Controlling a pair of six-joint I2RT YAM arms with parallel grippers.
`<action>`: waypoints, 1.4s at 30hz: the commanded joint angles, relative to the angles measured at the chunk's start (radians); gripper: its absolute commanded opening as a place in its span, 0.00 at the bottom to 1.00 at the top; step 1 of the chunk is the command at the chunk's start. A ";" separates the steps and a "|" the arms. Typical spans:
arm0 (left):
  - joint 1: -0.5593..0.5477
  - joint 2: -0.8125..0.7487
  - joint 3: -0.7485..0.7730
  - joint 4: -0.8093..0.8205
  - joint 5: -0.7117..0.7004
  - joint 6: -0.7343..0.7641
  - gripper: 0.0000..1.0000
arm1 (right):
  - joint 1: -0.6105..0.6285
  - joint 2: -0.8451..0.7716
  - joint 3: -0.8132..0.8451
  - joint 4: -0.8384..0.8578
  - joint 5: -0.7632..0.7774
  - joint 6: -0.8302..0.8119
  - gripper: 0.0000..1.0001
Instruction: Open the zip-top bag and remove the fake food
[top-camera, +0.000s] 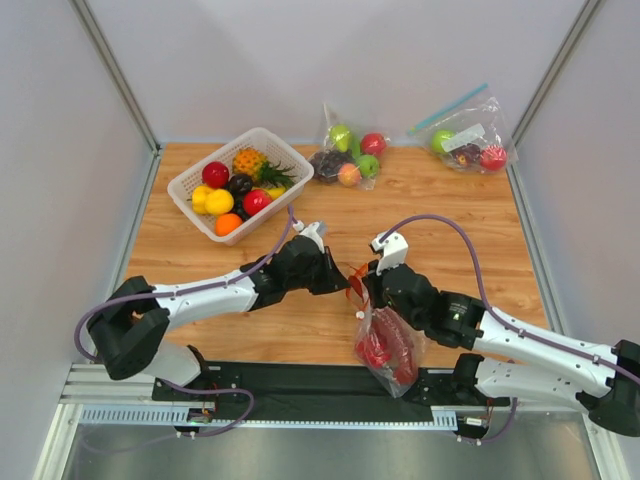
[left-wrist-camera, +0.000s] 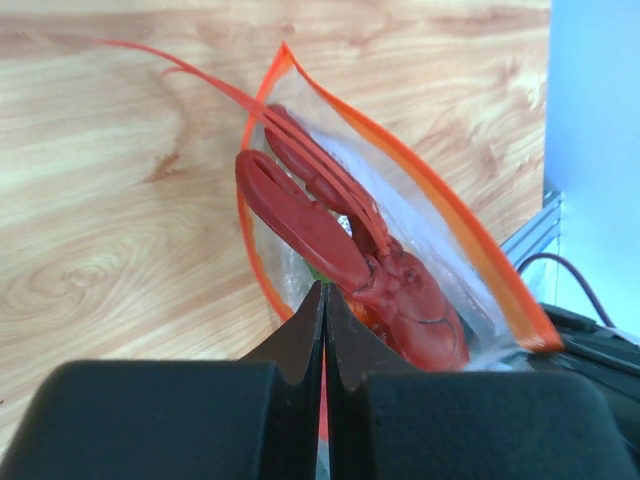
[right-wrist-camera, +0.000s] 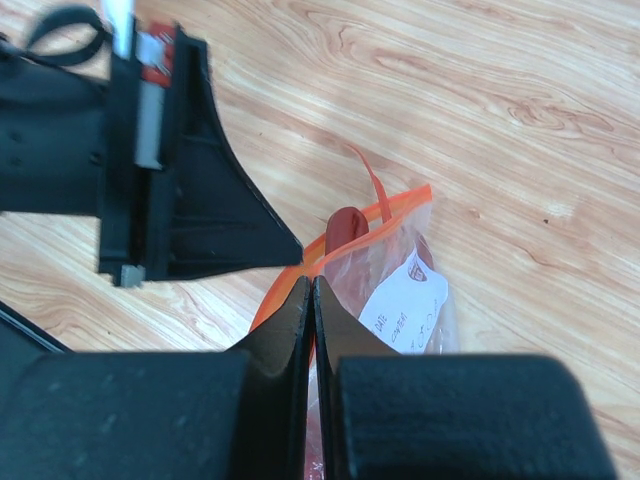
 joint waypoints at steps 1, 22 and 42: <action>0.010 -0.066 -0.025 0.083 -0.069 0.008 0.00 | 0.007 -0.004 -0.013 0.018 0.010 0.025 0.00; -0.044 0.125 0.125 0.047 0.118 0.003 0.39 | 0.007 -0.077 -0.098 -0.057 0.002 0.111 0.00; -0.067 0.134 0.070 0.095 0.206 -0.012 0.61 | 0.019 -0.196 -0.100 -0.175 0.028 0.160 0.00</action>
